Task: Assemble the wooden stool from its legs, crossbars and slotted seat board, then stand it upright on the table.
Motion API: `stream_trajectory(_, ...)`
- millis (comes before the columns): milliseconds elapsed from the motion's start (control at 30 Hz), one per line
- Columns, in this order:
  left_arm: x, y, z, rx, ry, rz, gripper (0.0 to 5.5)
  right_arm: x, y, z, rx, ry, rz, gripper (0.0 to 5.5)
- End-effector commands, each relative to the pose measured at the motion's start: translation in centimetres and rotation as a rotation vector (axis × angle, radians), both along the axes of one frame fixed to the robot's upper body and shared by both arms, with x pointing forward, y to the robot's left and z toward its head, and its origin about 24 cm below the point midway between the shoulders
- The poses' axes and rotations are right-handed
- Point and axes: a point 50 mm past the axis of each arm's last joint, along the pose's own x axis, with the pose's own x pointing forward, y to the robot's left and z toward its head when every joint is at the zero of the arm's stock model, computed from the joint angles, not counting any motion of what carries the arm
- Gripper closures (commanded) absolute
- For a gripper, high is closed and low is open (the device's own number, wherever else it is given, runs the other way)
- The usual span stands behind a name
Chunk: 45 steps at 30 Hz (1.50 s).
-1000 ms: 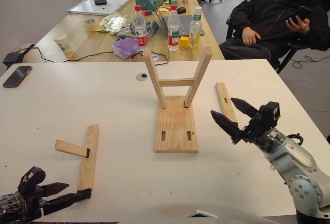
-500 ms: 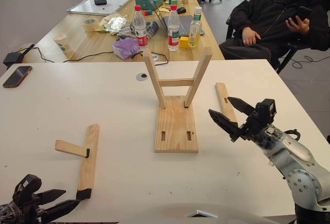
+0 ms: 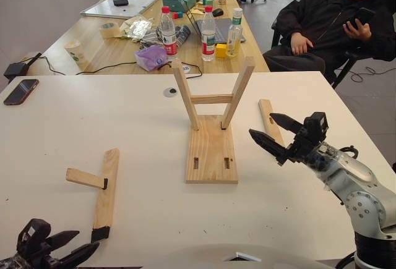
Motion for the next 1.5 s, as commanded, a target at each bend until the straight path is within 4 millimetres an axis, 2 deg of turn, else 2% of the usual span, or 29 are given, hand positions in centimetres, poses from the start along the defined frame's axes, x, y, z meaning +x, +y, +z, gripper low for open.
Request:
stream_trajectory(33, 0.4, 0.2, 0.5, 0.022, -0.014, -0.003, 1.30, 0.4, 0.0, 0.4, -0.018, 0.000, 0.022, 0.10)
stream_trajectory(400, -2.4, -2.2, 0.6, -0.004, -0.011, 0.030, 1.30, 1.5, 0.3, 0.5, -0.034, 0.012, 0.084, 0.10)
stream_trajectory(500, -2.7, -2.2, 0.8, -0.001, -0.033, 0.068, 1.30, 1.7, 0.3, 0.6, -0.038, 0.015, 0.098, 0.10)
stream_trajectory(567, -2.3, -1.7, 1.1, 0.006, -0.063, 0.095, 1.30, 1.7, 0.3, 0.5, -0.036, 0.017, 0.097, 0.10)
stream_trajectory(600, 3.0, -4.3, -3.5, -0.054, -0.117, 0.171, 1.30, 1.8, 0.4, 0.5, -0.035, 0.017, 0.100, 0.10)
stream_trajectory(633, 9.4, -8.0, -6.5, -0.095, -0.147, 0.194, 1.30, 1.8, 0.4, 0.5, -0.033, 0.017, 0.101, 0.10)
stream_trajectory(667, 14.3, -11.8, -7.1, -0.092, -0.167, 0.160, 1.30, 1.8, 0.5, 0.5, -0.031, 0.016, 0.101, 0.10)
stream_trajectory(700, 17.1, -14.4, -7.0, -0.074, -0.179, 0.131, 1.30, 1.8, 0.6, 0.5, -0.029, 0.016, 0.101, 0.10)
stream_trajectory(733, 17.8, -14.9, -7.1, -0.072, -0.175, 0.135, 1.30, 1.8, 0.6, 0.5, -0.027, 0.015, 0.100, 0.10)
stream_trajectory(967, 18.3, -15.1, -7.5, 0.007, -0.130, 0.199, 1.30, 2.4, 0.6, 0.7, -0.033, 0.015, 0.127, 0.10)
stream_trajectory(1267, 18.2, -14.3, -6.8, 0.099, -0.133, 0.157, 1.30, 2.7, 0.6, 0.8, -0.037, 0.007, 0.128, 0.10)
stream_trajectory(1367, 17.6, -13.1, -5.6, 0.122, -0.131, 0.121, 1.30, 2.7, 0.3, 0.8, -0.041, 0.006, 0.120, 0.10)
stream_trajectory(1500, 16.8, -12.1, -3.0, 0.100, -0.151, 0.026, 1.30, 2.5, 0.4, 0.7, -0.037, 0.003, 0.109, 0.10)
